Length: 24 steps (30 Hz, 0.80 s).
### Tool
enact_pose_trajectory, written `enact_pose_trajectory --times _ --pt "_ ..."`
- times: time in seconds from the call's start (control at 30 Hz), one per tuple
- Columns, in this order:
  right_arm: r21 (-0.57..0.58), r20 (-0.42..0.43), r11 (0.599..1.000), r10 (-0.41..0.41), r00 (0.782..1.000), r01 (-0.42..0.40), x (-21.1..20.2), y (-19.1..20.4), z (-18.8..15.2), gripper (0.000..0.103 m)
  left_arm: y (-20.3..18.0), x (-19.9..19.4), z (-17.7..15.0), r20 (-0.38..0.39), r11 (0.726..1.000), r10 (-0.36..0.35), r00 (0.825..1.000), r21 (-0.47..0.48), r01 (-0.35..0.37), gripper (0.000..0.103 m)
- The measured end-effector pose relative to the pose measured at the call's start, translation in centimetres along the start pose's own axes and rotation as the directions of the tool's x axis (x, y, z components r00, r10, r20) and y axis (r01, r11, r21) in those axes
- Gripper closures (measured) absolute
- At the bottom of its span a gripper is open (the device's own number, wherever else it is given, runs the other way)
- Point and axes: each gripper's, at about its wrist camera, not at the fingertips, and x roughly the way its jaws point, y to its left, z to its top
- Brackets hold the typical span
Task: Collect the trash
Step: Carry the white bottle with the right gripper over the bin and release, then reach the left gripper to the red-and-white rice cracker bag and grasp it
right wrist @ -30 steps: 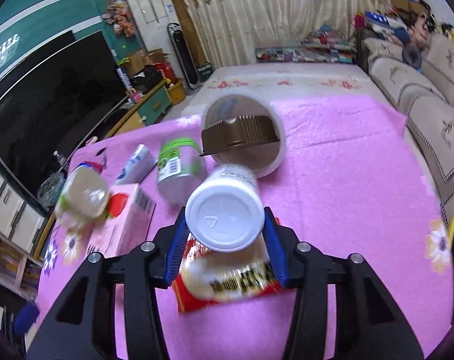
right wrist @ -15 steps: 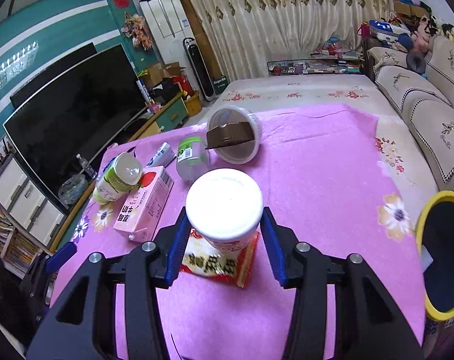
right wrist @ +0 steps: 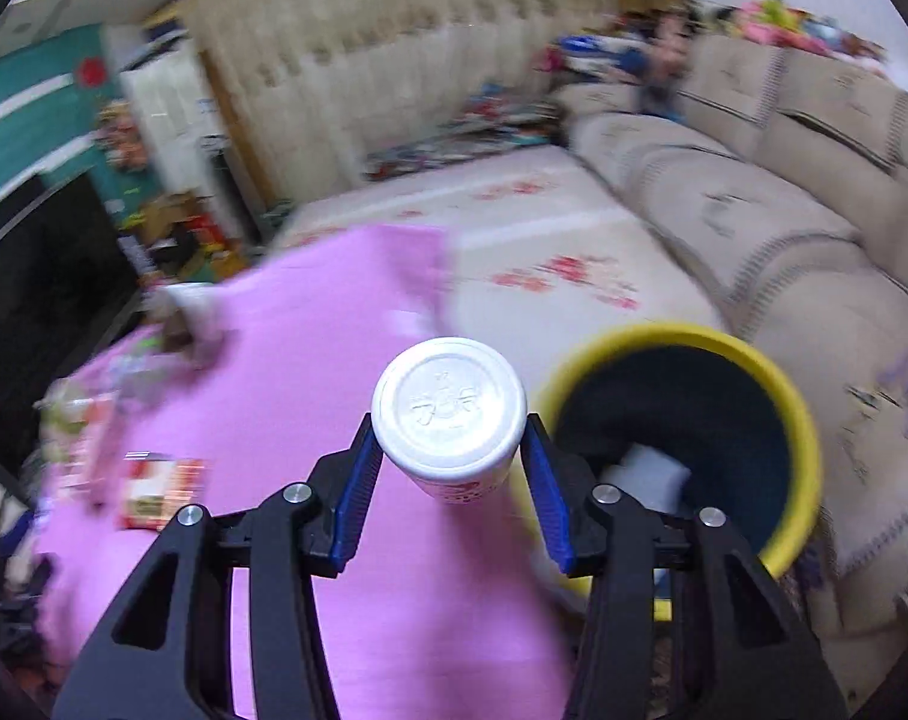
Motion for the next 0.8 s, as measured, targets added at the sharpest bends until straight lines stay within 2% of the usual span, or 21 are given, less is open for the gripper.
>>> enact_pose_trajectory --times 0.03,0.2,0.33,0.47,0.57,0.8 --pt "0.016 -0.009 0.999 -0.047 0.999 0.047 0.6 -1.7 -0.3 0.058 -0.2 0.1 0.0 -0.003 1.000 -0.014 1.000 0.004 0.014 0.008" --pt "0.070 -0.078 0.986 -0.146 0.986 0.152 3.4 -7.0 -1.1 0.058 -1.0 0.7 0.4 -0.040 0.998 -0.058 0.998 0.007 0.059 0.008" --pt "0.091 -0.132 0.977 -0.179 0.975 0.192 5.7 -9.4 -2.1 0.058 -1.3 1.7 0.8 -0.086 0.996 -0.086 0.993 -0.002 0.086 0.008" --pt "0.097 -0.158 0.971 -0.201 0.967 0.217 6.7 -10.2 -3.1 0.056 -1.6 2.7 1.3 -0.118 0.995 -0.098 0.988 -0.002 0.098 0.008" --pt "0.100 -0.146 0.970 -0.208 0.967 0.223 6.8 -10.6 -3.4 0.046 -2.0 3.4 1.8 -0.134 0.996 -0.078 0.988 0.023 0.082 0.008" --pt "0.088 -0.110 0.972 -0.206 0.972 0.216 5.8 -10.4 -3.0 0.044 -2.2 5.6 2.4 -0.181 0.992 -0.118 0.976 0.015 0.123 0.008"
